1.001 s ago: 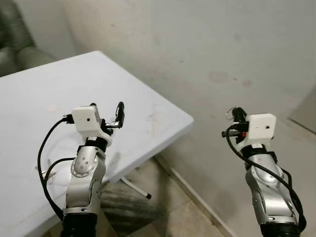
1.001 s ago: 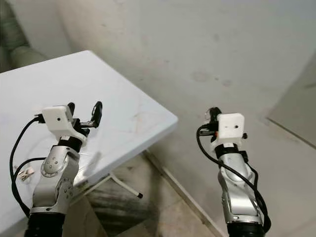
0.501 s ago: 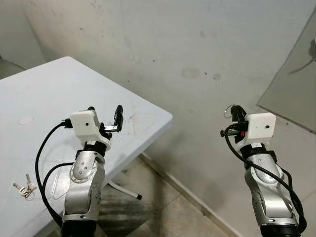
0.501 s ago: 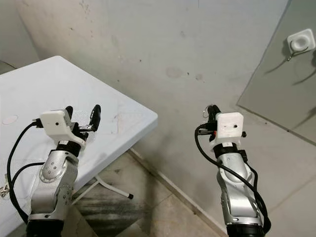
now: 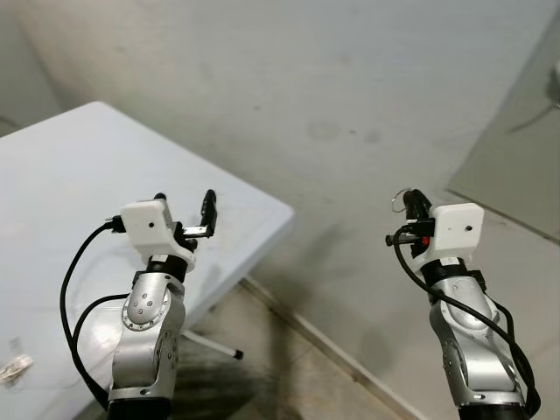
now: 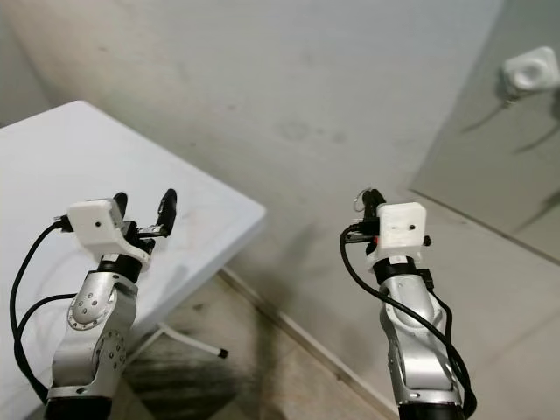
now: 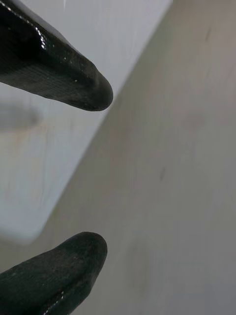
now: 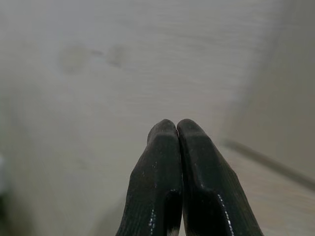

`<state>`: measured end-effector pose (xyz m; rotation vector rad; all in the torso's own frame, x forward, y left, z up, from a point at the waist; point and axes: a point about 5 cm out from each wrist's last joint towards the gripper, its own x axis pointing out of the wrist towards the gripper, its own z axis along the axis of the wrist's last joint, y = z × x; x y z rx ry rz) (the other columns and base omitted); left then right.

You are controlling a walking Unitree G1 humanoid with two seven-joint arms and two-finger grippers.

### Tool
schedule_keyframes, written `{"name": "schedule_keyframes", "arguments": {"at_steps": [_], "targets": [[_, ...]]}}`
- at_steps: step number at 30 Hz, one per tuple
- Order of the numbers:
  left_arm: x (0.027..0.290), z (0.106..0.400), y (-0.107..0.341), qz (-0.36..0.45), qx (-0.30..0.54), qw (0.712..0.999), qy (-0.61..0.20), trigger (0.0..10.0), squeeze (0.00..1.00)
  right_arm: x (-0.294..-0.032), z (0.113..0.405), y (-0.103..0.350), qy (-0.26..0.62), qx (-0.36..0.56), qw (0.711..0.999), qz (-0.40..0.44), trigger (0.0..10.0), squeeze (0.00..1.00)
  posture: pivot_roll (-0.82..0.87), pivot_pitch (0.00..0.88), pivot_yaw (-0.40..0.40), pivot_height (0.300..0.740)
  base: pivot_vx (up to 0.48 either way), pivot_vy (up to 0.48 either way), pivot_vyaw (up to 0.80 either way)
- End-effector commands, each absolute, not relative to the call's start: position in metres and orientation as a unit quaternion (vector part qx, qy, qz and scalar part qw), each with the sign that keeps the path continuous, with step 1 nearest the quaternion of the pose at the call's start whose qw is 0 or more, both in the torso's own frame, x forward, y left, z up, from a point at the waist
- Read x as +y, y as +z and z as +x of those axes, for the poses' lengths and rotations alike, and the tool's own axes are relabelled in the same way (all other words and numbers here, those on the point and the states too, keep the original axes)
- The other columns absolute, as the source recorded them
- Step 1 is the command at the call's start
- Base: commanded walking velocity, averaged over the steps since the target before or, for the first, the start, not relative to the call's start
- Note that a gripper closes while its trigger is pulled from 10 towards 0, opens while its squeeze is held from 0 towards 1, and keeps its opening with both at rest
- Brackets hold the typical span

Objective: Hang keys on a hook

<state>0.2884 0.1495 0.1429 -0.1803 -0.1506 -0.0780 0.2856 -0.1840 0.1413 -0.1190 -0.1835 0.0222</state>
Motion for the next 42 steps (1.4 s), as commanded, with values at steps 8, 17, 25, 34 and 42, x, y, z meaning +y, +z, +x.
{"name": "schedule_keyframes", "arguments": {"at_steps": [8,17,25,34,42], "targets": [[0.1533,0.2869,0.1483,-0.08,-0.081,0.993,-0.032,10.0,0.0,-0.1816,0.2817,0.1449,0.009,-0.099,0.993,-0.057,10.0,0.0,0.02,0.0,-0.02,0.74,0.0,0.0,-0.78],[0.1525,0.285,0.147,-0.079,-0.075,0.993,-0.033,10.0,0.0,-0.1775,0.2773,0.1436,0.013,-0.097,0.994,-0.057,10.0,0.0,0.02,0.0,-0.02,0.74,0.0,0.0,-0.78],[0.1513,0.2847,0.1455,-0.08,-0.071,0.994,-0.034,10.0,0.0,-0.176,0.2765,0.1426,0.014,-0.094,0.994,-0.055,10.0,0.0,0.02,0.0,-0.02,0.74,0.0,0.0,-0.78],[0.1483,0.284,0.1446,-0.079,-0.068,0.994,-0.039,10.0,0.0,-0.1746,0.2768,0.1431,0.014,-0.094,0.994,-0.058,10.0,0.0,0.02,0.0,-0.019,0.74,0.0,0.0,-0.78],[0.1451,0.2843,0.1437,-0.066,-0.066,0.995,-0.047,10.0,0.0,-0.1744,0.2771,0.1449,0.015,-0.104,0.993,-0.057,10.0,0.0,0.01,0.0,-0.014,0.74,0.0,0.0,-0.19]]}}
